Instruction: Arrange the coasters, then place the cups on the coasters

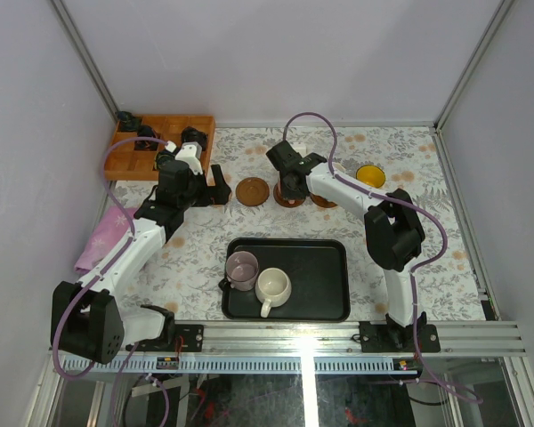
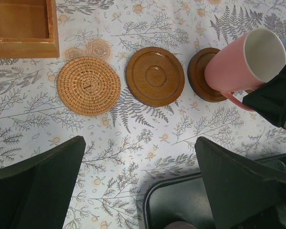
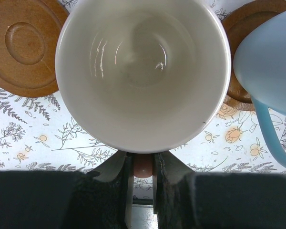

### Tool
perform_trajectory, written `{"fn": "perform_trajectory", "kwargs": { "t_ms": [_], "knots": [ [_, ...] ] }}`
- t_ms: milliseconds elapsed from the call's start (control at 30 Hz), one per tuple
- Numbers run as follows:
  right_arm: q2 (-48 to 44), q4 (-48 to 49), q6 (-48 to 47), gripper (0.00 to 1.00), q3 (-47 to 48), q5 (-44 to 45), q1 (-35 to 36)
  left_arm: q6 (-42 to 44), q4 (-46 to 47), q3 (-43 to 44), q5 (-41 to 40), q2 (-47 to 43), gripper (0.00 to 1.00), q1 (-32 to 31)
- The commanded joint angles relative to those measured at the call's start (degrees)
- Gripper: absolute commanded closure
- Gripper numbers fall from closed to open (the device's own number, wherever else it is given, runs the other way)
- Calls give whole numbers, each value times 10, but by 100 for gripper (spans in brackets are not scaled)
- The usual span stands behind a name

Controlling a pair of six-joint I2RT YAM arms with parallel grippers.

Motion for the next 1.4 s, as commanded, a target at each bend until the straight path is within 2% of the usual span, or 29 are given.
{"fn": "perform_trajectory", "kwargs": {
  "t_ms": [0, 600, 767, 833, 900, 1033, 1067, 1200, 1367],
  "knots": [
    [-7, 33, -9, 100, 45, 19, -2, 5, 32, 6, -5, 1, 0, 5],
    [13, 43, -11, 100, 28, 22, -2, 4, 33, 2, -2, 0, 0, 5],
    [18, 41, -14, 95, 32, 24, -2, 4, 33, 2, -4, -2, 0, 4],
    [20, 35, -14, 90, 37, 24, -2, 4, 32, 2, -5, -2, 0, 5],
    [19, 30, -14, 80, 40, 24, -3, 5, 32, 3, -5, -1, 0, 5],
    [6, 24, -12, 42, 37, 26, -3, 6, 31, 4, -6, -2, 0, 4],
    [1, 23, -13, 36, 36, 25, -3, 6, 31, 4, -5, -1, 0, 5],
    [-14, 21, -11, 25, 32, 21, -2, 5, 31, 4, -5, 0, 0, 5],
    [-38, 20, -10, 23, 27, 18, 6, 5, 28, 5, -5, -1, 0, 5]
  ]
}}
